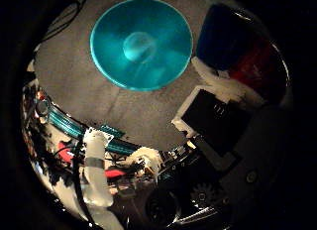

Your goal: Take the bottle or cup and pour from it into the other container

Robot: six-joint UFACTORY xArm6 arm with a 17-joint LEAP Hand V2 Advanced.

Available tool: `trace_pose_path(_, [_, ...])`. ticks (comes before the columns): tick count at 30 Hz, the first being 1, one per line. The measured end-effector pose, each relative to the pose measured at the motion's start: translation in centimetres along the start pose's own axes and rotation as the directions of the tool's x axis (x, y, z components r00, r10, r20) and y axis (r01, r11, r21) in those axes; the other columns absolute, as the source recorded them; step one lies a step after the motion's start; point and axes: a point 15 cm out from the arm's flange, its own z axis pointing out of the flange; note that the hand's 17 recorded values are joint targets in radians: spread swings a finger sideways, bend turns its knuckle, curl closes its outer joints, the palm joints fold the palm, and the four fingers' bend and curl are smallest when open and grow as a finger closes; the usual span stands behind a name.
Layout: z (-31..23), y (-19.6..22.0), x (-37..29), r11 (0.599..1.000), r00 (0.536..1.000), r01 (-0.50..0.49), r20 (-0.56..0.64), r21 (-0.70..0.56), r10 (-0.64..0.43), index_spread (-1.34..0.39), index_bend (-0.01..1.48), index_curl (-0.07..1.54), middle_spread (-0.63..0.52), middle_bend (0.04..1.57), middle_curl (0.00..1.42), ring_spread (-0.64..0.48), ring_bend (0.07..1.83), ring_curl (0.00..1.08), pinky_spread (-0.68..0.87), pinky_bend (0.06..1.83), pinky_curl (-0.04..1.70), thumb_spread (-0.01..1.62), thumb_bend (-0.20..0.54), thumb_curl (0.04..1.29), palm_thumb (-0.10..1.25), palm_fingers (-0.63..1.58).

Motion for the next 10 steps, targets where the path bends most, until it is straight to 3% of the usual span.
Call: trace_pose_path(10, [0.39, 0.63, 0.81, 1.000, 1.000, -0.020, 0.022, 0.000, 0.020, -0.21, 1.11, 0.85, -0.11, 1.35, 0.75, -0.18, 1.43, 0.66, -0.23, 1.28, 0.94, 0.51, -0.020, 0.96, 1.05, 1.14])
